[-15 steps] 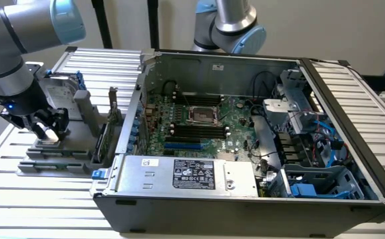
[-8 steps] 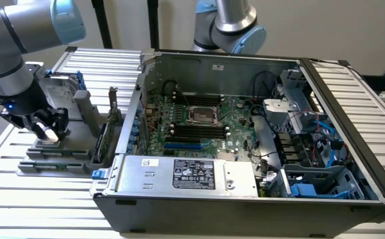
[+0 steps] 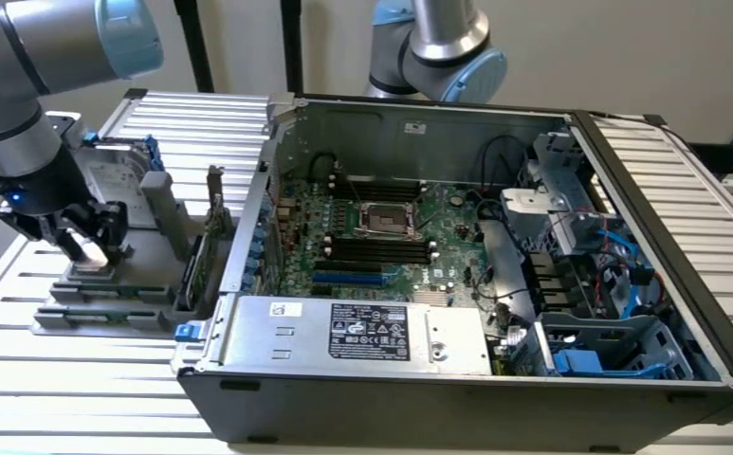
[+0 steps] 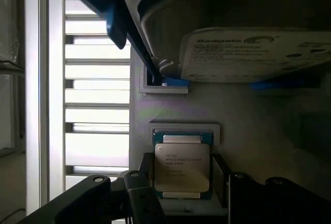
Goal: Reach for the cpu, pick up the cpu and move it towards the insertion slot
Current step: 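Pick up the cpu and move it towards the insertion slot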
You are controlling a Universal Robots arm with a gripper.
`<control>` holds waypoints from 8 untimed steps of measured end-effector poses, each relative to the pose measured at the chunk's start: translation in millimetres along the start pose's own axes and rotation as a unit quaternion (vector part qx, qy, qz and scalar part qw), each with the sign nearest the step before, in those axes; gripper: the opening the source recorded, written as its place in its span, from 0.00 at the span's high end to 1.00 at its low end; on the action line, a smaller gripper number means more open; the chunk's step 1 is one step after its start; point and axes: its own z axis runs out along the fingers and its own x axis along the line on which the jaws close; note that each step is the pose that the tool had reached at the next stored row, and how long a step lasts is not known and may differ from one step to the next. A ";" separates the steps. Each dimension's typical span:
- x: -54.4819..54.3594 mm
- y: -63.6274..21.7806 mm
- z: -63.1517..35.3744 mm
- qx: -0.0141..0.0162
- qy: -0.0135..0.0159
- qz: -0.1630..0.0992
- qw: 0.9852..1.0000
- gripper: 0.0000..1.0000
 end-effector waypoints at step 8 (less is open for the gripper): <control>-3.0 1.9 -29.5 0.000 0.003 0.000 1.000 0.46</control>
